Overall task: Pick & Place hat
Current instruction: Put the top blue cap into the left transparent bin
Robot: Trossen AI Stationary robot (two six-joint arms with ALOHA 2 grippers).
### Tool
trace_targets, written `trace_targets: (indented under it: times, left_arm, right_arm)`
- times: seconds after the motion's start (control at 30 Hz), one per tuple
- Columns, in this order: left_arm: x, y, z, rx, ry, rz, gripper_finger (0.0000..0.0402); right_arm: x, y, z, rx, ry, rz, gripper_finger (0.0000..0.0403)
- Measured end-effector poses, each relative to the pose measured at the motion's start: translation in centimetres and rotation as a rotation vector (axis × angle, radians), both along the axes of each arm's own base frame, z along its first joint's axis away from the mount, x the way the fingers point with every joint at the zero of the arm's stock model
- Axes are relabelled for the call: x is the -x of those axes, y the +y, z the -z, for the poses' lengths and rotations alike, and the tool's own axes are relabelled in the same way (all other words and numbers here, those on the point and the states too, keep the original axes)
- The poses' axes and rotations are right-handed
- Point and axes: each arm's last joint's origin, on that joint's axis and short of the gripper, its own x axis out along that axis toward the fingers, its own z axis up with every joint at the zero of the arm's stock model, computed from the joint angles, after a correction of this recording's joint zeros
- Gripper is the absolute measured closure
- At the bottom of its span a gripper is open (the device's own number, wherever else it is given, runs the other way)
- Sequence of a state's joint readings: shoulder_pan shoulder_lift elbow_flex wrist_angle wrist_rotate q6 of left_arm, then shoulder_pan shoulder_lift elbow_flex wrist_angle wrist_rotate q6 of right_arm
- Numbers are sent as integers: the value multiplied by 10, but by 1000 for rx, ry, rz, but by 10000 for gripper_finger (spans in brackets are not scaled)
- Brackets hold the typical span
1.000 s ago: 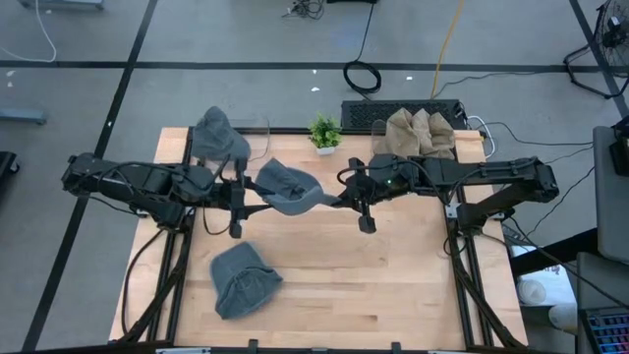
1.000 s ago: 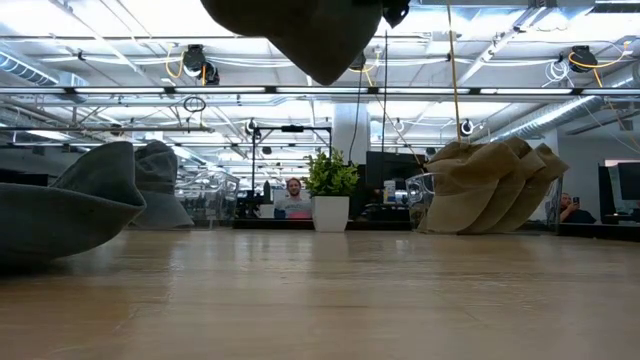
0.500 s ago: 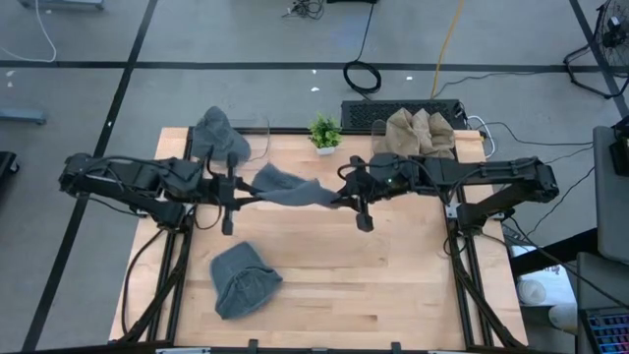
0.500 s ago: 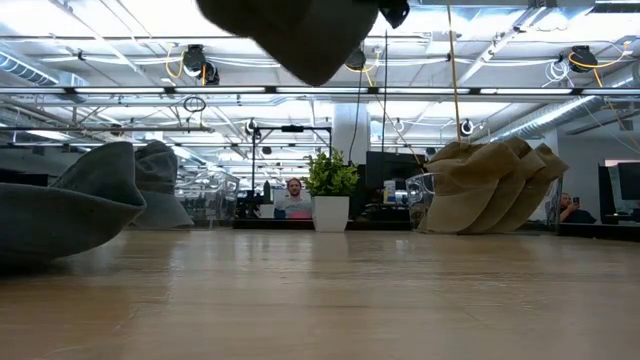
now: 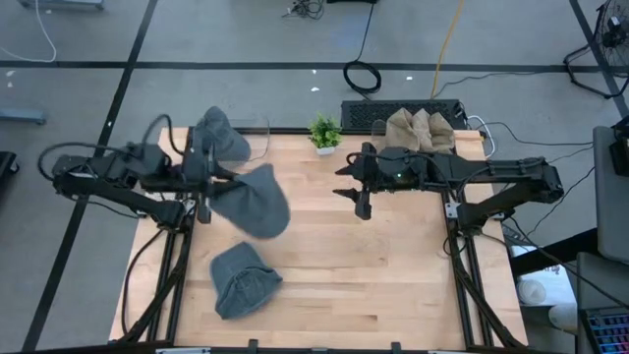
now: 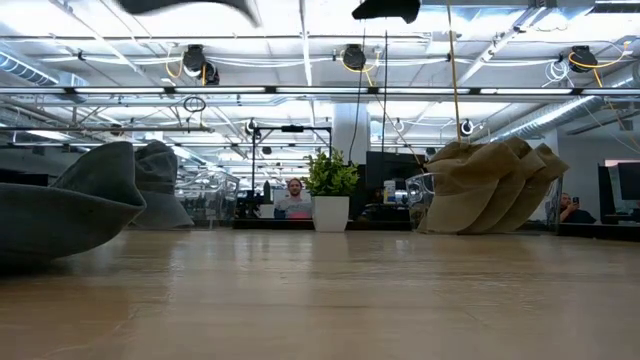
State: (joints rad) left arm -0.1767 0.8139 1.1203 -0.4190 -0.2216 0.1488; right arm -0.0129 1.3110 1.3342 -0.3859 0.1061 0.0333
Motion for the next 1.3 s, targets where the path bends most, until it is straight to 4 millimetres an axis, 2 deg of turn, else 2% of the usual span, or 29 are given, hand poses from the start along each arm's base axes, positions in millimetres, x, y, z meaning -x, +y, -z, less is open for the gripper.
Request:
trace_targets:
  times: [0.33,0.6,0.83,1.3]
  left_arm:
    - [18,8,-52,243,-110,-125,379]
    - [29,14,-86,376,-194,-272,379]
    - [33,19,-96,438,-252,-429,379]
    - [37,32,-91,396,-268,-705,379]
  right_arm:
    - [5,5,-18,172,-128,235,184]
    - [8,12,-34,289,-228,215,186]
    - [8,14,-41,398,-265,185,183]
    - [7,14,-52,551,-332,170,179]
